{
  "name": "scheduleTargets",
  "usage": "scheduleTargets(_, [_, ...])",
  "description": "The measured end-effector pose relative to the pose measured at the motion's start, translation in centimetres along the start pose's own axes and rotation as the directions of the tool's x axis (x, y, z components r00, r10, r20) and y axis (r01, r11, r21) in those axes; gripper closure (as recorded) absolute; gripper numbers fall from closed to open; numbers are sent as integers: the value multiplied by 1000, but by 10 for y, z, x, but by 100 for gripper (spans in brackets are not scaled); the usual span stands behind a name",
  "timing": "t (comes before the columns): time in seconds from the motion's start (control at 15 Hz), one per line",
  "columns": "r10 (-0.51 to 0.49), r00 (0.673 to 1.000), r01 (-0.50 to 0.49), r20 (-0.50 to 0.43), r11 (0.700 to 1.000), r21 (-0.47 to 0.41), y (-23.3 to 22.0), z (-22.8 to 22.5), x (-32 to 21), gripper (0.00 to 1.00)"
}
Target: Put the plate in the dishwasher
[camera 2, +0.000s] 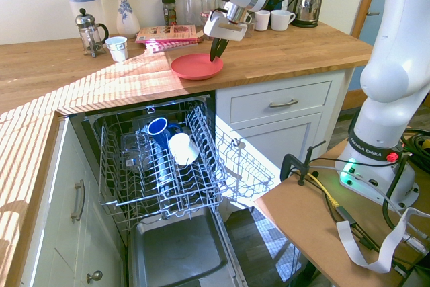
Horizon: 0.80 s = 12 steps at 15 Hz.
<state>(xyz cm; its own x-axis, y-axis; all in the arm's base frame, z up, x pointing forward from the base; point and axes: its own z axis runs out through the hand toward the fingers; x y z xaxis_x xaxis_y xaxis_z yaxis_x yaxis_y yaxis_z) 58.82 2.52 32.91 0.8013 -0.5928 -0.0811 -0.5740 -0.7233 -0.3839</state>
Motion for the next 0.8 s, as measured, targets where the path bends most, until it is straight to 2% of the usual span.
scheduleTargets(0.4, [-23, 1000, 23, -2, 999, -40, -21, -3, -7, 100])
scheduleTargets(0.53, [-57, 998, 55, -20, 995, -79, -40, -21, -5, 100])
scheduleTargets(0.67, [-130, 989, 118, -66, 980, -160, -84, -54, -17, 100])
scheduleTargets(0.8, [-239, 965, 208, -106, 948, -242, -160, -77, -66, 100])
